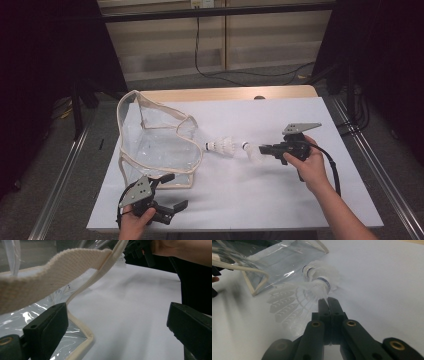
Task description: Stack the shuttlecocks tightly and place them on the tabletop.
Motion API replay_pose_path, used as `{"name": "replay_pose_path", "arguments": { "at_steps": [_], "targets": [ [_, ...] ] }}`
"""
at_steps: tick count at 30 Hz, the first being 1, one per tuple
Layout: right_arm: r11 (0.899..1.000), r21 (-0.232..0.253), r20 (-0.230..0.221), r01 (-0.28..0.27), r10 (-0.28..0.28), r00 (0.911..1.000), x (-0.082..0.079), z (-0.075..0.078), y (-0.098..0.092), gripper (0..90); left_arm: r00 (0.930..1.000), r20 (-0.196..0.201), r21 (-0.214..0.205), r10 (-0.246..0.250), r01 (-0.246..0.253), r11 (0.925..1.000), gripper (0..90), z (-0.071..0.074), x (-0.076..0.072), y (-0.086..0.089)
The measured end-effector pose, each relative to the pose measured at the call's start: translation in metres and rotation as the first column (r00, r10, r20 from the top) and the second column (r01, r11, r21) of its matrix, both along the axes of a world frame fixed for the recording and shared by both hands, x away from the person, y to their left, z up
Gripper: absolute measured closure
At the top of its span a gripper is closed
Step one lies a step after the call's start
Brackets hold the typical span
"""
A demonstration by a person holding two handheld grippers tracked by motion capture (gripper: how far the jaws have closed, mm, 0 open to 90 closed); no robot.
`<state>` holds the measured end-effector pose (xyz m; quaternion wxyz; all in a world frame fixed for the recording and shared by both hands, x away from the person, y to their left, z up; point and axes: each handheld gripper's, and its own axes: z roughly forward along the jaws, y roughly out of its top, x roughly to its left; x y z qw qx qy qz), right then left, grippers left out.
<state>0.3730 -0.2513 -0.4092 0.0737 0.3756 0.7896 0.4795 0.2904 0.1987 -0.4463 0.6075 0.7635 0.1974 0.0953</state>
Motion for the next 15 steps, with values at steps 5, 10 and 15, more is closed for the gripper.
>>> {"name": "replay_pose_path", "arguments": {
  "at_steps": [5, 10, 15],
  "targets": [
    [1.000, -0.005, -0.002, 0.006, -0.006, 1.0000, 0.005, 0.000, 0.000, 90.0, 1.0000, 0.001, 0.000, -0.003, 0.003, 1.0000, 3.9, 0.000, 0.000, 0.000],
    [1.000, -0.009, -0.015, 0.002, -0.002, 0.9999, 0.009, -0.002, 0.002, 90.0, 1.0000, 0.000, -0.003, -0.003, 0.003, 1.0000, 3.9, 0.000, 0.000, 0.000],
    [1.000, -0.025, -0.020, -0.007, 0.006, 0.9998, 0.014, -0.004, 0.006, 90.0, 1.0000, 0.001, -0.001, -0.003, 0.003, 1.0000, 3.9, 0.000, 0.000, 0.000]
  ]
}}
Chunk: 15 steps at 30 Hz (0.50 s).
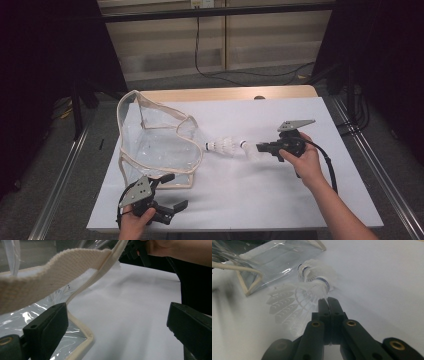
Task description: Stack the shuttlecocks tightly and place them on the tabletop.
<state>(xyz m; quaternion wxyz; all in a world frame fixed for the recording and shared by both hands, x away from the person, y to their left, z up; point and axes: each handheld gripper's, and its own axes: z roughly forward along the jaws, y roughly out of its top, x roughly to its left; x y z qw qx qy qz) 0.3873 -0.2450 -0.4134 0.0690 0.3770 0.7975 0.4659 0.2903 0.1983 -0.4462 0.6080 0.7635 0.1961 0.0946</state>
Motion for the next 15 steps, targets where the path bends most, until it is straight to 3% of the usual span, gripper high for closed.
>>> {"name": "replay_pose_path", "arguments": {
  "at_steps": [15],
  "targets": [
    [1.000, -0.019, -0.015, -0.020, 0.020, 0.9997, 0.012, -0.004, 0.009, 90.0, 1.0000, -0.004, -0.003, -0.002, 0.002, 1.0000, 3.9, -0.001, 0.000, 0.000]
  ]
}}
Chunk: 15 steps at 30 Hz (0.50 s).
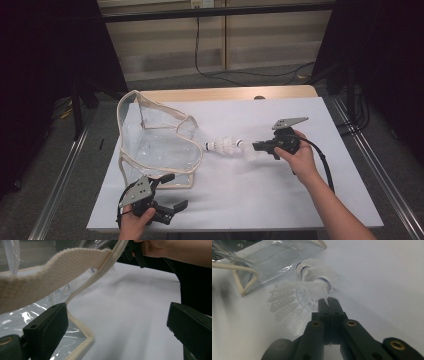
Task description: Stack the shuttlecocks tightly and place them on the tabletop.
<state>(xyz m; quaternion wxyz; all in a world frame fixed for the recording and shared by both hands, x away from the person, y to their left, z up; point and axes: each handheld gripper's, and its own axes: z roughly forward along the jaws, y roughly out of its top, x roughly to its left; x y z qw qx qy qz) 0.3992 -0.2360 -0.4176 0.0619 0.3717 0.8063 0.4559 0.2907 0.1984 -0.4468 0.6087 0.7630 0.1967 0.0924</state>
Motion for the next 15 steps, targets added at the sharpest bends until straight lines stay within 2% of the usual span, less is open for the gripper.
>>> {"name": "replay_pose_path", "arguments": {
  "at_steps": [15],
  "targets": [
    [1.000, -0.012, 0.004, -0.008, 0.008, 1.0000, 0.0090, -0.0012, 0.0073, 90.0, 1.0000, 0.001, 0.001, 0.002, -0.002, 1.0000, 3.9, 0.0003, -0.0002, 0.0007]
  ]
}}
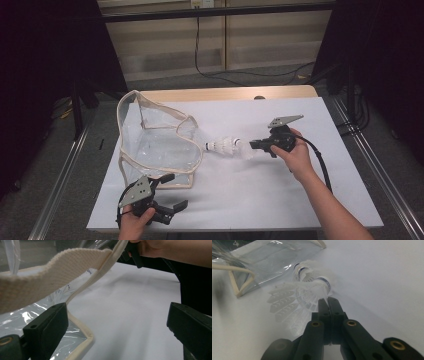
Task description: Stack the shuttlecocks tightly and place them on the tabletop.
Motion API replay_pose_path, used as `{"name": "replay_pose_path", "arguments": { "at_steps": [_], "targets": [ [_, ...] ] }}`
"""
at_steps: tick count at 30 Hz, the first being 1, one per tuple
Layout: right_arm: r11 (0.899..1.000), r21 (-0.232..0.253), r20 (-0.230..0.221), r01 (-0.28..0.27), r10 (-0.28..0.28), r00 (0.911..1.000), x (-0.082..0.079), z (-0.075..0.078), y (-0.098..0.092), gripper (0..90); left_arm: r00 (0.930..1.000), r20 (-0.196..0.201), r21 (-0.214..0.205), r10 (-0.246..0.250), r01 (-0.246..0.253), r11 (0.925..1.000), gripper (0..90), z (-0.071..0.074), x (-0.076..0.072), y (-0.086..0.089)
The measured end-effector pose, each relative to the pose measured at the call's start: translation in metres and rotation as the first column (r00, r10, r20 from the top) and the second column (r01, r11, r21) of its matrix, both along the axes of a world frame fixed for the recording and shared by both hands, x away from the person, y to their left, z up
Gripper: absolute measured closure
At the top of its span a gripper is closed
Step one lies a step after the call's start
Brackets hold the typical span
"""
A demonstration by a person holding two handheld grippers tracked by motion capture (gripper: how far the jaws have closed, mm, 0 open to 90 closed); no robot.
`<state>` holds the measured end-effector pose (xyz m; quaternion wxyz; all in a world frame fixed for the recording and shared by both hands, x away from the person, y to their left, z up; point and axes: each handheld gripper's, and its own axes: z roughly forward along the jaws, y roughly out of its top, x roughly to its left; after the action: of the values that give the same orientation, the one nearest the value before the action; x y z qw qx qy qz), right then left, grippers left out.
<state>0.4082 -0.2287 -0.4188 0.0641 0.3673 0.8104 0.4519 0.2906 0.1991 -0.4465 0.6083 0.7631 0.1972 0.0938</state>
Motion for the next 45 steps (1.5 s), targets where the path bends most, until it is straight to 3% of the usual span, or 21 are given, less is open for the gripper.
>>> {"name": "replay_pose_path", "arguments": {
  "at_steps": [36, 45],
  "targets": [
    [1.000, -0.006, -0.007, -0.005, 0.005, 1.0000, 0.006, -0.011, 0.007, 89.8, 1.0000, 0.001, -0.002, 0.001, -0.001, 1.0000, 3.9, 0.000, 0.000, 0.000],
    [1.000, -0.013, -0.008, -0.028, 0.028, 0.9996, 0.009, -0.011, 0.014, 89.7, 1.0000, 0.002, -0.001, 0.002, -0.002, 1.0000, 3.9, 0.000, 0.000, 0.001]
  ]
}}
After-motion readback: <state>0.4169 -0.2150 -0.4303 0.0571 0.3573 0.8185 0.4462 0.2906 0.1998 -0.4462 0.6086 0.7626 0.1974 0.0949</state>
